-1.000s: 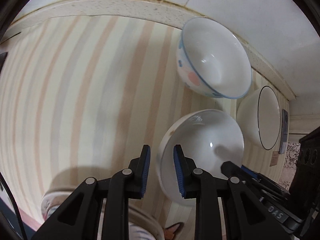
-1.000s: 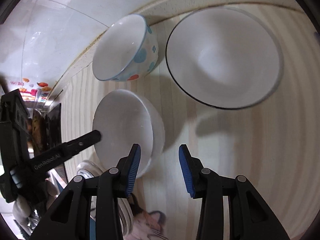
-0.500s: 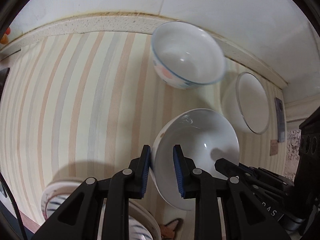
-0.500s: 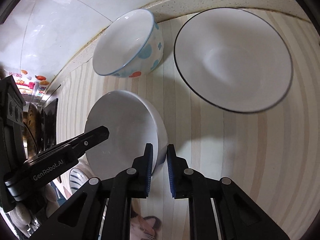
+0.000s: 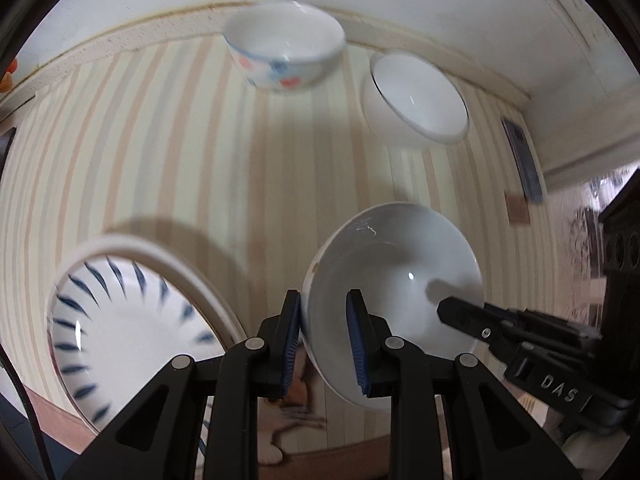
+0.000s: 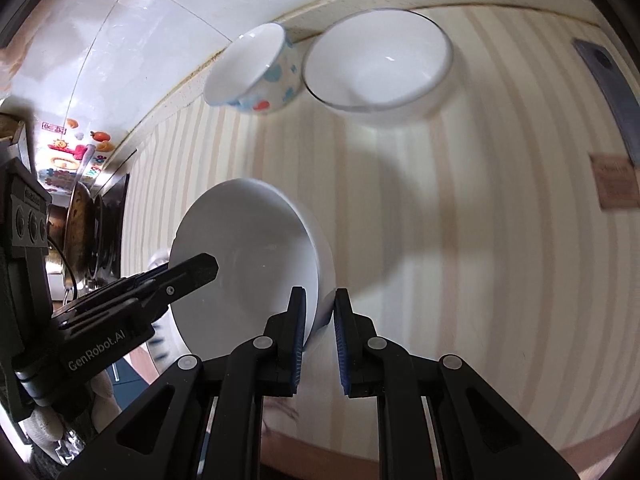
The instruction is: Organize plates and bowls
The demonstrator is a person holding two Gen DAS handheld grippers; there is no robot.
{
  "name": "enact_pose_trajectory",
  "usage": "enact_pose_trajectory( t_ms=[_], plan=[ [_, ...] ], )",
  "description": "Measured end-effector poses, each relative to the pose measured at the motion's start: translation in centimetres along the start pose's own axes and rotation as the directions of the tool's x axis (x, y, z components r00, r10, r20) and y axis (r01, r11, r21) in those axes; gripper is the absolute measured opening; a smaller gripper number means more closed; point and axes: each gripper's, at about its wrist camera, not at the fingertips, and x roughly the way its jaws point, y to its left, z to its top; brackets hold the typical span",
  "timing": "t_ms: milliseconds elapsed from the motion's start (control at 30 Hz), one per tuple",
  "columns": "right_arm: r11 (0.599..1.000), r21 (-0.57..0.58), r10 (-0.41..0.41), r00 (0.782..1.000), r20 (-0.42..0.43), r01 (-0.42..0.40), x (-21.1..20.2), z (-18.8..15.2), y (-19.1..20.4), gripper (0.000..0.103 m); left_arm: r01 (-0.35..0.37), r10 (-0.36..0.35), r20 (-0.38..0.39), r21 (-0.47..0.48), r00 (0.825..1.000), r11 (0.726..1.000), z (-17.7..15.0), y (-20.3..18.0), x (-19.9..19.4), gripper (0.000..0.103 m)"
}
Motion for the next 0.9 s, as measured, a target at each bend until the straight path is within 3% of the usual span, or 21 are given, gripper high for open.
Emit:
enact_pose_trajectory(
  t_ms=[300, 667, 900],
  plan=[
    [0.999, 0.044, -0.012, 1.000, -0.027, 0.013, 0.2, -4.4, -3.6, 0.016, -0.037, 0.040, -0.062, 0.048, 0.997, 0.998, -2.7, -1.9, 3.1, 0.021],
    [0.998, 0.064, -0.013, 0.999, -0.049, 0.016, 1.1, -5.5, -5.5, 0.016, -0.075, 0.079, -0.047, 0.082, 0.996, 0.994, -2.9, -3.4, 4.3, 0.021],
    [0.997, 0.071, 0.005, 0.998, -0.064, 0.000, 0.5, -5.1, -5.8, 0.016, -0.059, 0.061, -0.039, 0.053, 0.997, 0.997, -2.6, -2.8, 1.5, 0.021]
  ],
)
